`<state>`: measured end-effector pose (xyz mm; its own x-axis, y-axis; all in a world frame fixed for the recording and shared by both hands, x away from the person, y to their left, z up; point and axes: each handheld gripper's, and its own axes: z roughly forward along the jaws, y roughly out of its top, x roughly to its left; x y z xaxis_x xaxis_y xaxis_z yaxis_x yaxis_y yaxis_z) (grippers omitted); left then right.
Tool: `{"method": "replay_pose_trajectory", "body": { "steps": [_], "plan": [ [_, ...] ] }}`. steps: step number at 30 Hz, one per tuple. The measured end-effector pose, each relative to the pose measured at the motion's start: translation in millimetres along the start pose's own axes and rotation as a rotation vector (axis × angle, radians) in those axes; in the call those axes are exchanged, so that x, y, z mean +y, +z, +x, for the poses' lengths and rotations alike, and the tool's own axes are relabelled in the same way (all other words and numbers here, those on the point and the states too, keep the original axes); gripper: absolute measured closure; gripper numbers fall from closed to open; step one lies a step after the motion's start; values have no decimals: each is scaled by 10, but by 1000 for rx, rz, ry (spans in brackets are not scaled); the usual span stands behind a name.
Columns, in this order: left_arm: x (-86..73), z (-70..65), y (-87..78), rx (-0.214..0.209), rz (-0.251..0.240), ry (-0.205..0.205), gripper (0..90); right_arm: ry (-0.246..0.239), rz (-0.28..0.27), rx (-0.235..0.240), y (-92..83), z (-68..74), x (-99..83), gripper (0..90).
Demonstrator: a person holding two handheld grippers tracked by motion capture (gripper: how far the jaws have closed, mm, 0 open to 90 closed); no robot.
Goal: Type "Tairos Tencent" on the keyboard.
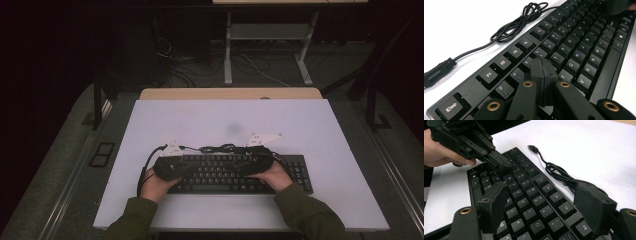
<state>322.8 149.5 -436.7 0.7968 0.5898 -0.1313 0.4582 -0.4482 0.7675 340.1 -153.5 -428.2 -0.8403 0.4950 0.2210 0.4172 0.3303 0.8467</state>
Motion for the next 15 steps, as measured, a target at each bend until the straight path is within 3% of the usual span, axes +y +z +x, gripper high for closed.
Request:
{"method": "replay_pose_trajectory", "body": {
  "steps": [15],
  "plan": [
    [-2,-9,5,4,-1,-3,889,-9,-1,0,0,25,11,263]
  ]
}}
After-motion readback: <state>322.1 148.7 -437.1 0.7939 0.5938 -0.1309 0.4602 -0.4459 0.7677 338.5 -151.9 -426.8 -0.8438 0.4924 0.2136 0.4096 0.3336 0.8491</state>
